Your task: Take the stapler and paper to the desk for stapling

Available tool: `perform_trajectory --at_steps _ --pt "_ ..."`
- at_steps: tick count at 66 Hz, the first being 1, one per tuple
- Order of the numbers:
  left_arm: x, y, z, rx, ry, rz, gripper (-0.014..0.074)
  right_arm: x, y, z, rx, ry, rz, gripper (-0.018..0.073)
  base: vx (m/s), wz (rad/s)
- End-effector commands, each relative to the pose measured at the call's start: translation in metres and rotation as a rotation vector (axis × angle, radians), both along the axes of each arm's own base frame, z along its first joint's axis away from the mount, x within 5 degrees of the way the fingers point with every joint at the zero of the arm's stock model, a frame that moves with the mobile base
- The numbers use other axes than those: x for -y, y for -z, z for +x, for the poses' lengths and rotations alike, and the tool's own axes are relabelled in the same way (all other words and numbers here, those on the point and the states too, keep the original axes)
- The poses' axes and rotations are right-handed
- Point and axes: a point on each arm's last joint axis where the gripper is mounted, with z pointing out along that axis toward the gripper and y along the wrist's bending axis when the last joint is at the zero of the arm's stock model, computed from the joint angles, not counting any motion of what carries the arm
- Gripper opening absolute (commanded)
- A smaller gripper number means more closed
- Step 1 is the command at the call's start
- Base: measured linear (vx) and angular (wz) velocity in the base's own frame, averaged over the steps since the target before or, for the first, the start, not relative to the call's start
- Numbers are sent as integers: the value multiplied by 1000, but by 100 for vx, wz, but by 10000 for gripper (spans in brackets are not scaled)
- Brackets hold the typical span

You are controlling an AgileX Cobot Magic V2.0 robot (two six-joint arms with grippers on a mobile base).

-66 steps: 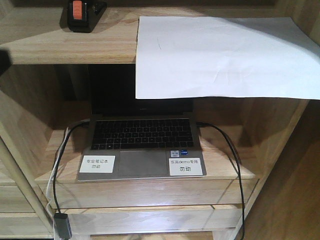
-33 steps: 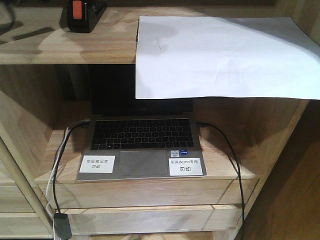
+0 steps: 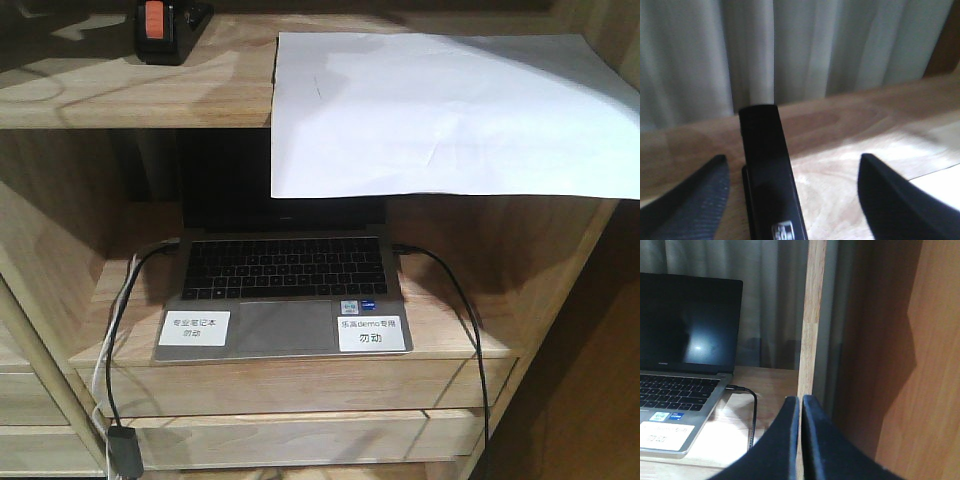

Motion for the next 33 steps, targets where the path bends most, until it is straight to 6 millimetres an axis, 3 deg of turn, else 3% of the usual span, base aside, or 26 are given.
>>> perform_trajectory --at_steps 1,33 --pt "-2 -25 -11 94 2 -48 553 0 -6 -1 83 -3 -6 -9 0 0" --pt "6 5 20 4 -37 -35 553 0 -6 -1 84 -3 -6 -9 0 0"
